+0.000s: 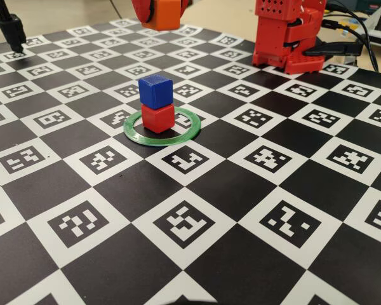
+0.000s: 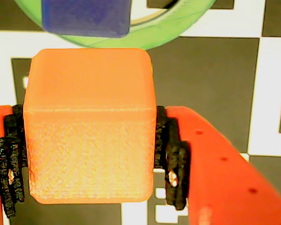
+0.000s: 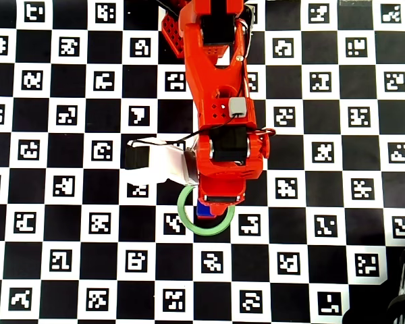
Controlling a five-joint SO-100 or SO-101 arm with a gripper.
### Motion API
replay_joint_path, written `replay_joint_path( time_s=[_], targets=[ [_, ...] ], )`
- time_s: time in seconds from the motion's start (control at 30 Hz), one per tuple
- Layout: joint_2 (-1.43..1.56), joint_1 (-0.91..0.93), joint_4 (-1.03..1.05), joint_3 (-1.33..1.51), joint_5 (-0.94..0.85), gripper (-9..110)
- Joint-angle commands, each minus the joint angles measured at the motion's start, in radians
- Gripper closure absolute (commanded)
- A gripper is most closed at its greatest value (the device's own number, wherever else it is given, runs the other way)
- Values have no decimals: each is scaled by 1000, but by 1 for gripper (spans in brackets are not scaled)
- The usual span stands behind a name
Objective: Grab the red cube then put it in the green circle then put the blue cube on top and finally the orange cube on top
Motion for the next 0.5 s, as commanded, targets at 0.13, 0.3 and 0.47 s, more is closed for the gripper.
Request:
replay_joint_path(
  time_s=[0.13, 0.3, 0.47],
  targets=[
    [26, 8, -89, 43, -14, 100],
    [21, 12, -143, 83, -18, 100],
    [14, 15, -184, 121, -25, 100]
  ],
)
